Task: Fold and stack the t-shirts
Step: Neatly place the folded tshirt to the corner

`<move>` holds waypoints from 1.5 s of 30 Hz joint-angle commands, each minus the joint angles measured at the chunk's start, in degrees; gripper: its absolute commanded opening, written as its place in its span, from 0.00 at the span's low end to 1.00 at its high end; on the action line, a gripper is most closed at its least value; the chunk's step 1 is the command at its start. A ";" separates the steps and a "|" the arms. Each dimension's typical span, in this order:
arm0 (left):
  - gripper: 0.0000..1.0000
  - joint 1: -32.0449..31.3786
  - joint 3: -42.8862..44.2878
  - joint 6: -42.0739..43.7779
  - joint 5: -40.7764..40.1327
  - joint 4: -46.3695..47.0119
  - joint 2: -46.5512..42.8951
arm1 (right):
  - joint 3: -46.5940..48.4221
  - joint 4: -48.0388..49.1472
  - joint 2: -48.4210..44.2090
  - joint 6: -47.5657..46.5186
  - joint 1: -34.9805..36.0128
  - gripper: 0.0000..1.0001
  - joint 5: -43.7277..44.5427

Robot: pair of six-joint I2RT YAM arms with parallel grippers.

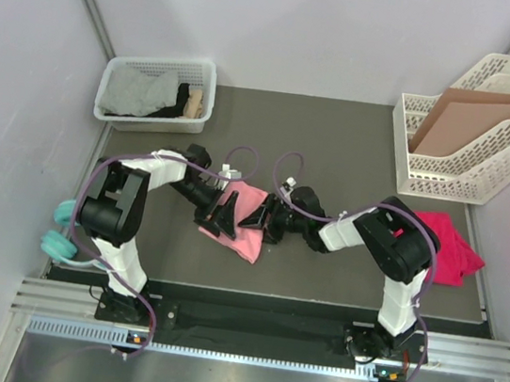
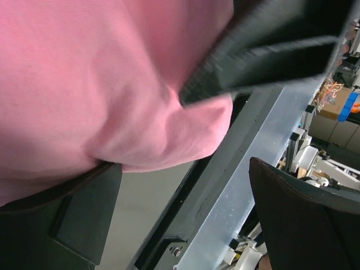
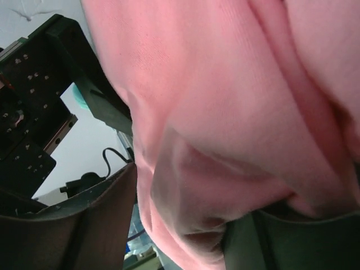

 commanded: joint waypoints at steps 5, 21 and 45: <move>0.99 2.01 6.34 7.87 0.81 -9.68 -5.07 | -1.05 -8.89 -0.23 -4.96 -0.27 0.17 5.84; 0.99 17.84 32.12 20.37 -3.50 -30.80 -13.32 | 7.20 -53.86 -35.20 -28.94 -19.24 0.00 7.95; 0.99 18.81 30.96 18.34 -4.73 -27.80 -13.16 | 17.13 -77.63 -51.14 -38.80 -61.61 0.00 15.24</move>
